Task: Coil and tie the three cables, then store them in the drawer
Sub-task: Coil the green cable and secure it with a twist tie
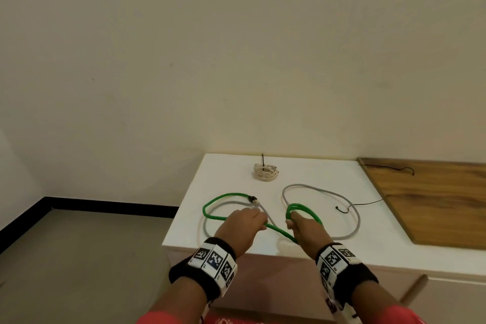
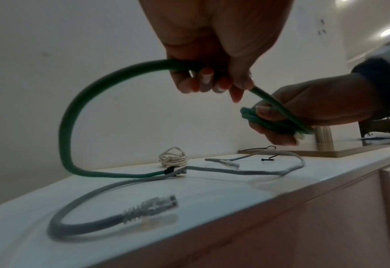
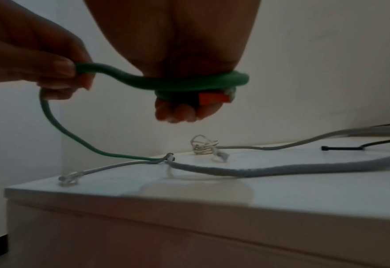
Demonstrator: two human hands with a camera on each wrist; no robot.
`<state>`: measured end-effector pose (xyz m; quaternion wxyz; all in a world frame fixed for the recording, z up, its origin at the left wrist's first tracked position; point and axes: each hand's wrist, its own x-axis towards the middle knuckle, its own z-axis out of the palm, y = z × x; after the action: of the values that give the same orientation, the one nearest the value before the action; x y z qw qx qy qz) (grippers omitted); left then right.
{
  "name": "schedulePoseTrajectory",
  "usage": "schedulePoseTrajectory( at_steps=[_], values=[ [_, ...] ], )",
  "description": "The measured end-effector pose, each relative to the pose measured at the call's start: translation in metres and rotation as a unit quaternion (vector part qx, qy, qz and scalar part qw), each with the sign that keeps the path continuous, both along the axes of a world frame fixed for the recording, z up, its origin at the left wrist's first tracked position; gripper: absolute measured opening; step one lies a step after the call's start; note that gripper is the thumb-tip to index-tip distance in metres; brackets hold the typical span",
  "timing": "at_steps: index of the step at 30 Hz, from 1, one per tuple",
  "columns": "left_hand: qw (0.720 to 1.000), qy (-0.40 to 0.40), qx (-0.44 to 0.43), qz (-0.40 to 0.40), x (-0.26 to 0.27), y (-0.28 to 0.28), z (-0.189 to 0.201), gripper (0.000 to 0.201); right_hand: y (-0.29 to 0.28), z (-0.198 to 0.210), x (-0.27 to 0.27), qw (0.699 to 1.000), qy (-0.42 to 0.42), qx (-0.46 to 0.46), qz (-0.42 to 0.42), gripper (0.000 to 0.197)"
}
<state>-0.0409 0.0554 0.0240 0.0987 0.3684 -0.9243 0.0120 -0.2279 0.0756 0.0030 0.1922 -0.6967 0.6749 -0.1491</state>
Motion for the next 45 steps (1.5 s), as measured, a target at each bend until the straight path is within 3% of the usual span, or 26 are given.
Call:
schedulePoseTrajectory(
  at_steps=[2, 6, 11, 13, 15, 20, 23, 24, 26, 28, 30, 32, 35, 36, 39, 40, 41, 45],
  values=[
    [0.999, 0.029, -0.038, 0.008, 0.002, -0.014, -0.002, 0.007, 0.002, 0.000, 0.005, 0.998, 0.003, 0.012, 0.059, 0.034],
    [0.998, 0.036, -0.047, 0.021, 0.008, -0.030, 0.005, 0.012, 0.004, 0.013, 0.002, 0.993, -0.032, -0.003, 0.117, 0.035],
    [0.984, -0.012, -0.023, 0.177, 0.052, -0.059, 0.004, 0.022, 0.007, 0.013, -0.017, 0.974, 0.142, -0.011, 0.178, 0.043],
    [0.972, -0.064, -0.024, 0.224, 0.064, -0.066, 0.001, 0.020, 0.009, 0.013, -0.016, 0.964, 0.194, -0.021, 0.179, 0.056],
    [0.963, -0.088, -0.003, 0.256, 0.068, -0.070, 0.007, 0.024, 0.009, 0.014, -0.013, 0.959, 0.240, -0.028, 0.147, 0.047],
    [0.959, 0.007, -0.046, 0.278, 0.073, -0.075, 0.033, 0.023, 0.010, 0.026, 0.002, 0.956, 0.274, -0.033, 0.102, 0.041],
    [0.958, 0.078, -0.108, 0.253, 0.081, -0.067, 0.051, 0.001, 0.016, 0.035, 0.009, 0.973, 0.207, -0.044, 0.096, 0.034],
    [0.956, 0.070, -0.123, 0.255, 0.085, -0.066, 0.054, 0.008, 0.019, 0.039, 0.011, 0.980, 0.166, -0.040, 0.103, 0.034],
    [0.954, 0.048, -0.156, 0.251, 0.096, -0.063, 0.062, 0.016, 0.024, 0.043, 0.018, 0.992, 0.044, -0.016, 0.113, 0.041],
    [0.949, 0.062, -0.182, 0.248, 0.105, -0.057, 0.073, 0.016, 0.027, 0.046, 0.025, 0.986, -0.131, 0.026, 0.102, 0.047],
    [0.946, 0.093, -0.182, 0.251, 0.112, -0.050, 0.082, 0.011, 0.034, 0.052, 0.032, 0.940, -0.314, 0.085, 0.098, 0.048],
    [0.944, 0.121, -0.170, 0.257, 0.117, -0.045, 0.086, 0.016, 0.042, 0.060, 0.034, 0.866, -0.468, 0.144, 0.099, 0.039],
    [0.951, 0.112, -0.107, 0.268, 0.121, -0.034, 0.085, 0.025, 0.052, 0.063, 0.031, 0.760, -0.599, 0.212, 0.137, 0.031],
    [0.952, 0.107, -0.080, 0.276, 0.120, -0.030, 0.081, 0.026, 0.054, 0.060, 0.029, 0.713, -0.644, 0.230, 0.154, 0.030],
    [0.956, 0.083, 0.001, 0.280, 0.112, -0.013, 0.058, 0.026, 0.057, 0.058, 0.025, 0.533, -0.772, 0.267, 0.219, 0.034],
    [0.959, 0.077, 0.026, 0.273, 0.106, -0.007, 0.050, 0.026, 0.059, 0.058, 0.023, 0.490, -0.800, 0.257, 0.232, 0.040],
    [0.961, 0.074, 0.046, 0.262, 0.100, -0.002, 0.042, 0.026, 0.060, 0.058, 0.023, 0.462, -0.820, 0.239, 0.238, 0.045],
    [0.977, 0.016, 0.073, 0.199, 0.070, 0.023, 0.019, 0.027, 0.061, 0.056, 0.014, 0.411, -0.868, 0.140, 0.241, 0.053]
  ],
)
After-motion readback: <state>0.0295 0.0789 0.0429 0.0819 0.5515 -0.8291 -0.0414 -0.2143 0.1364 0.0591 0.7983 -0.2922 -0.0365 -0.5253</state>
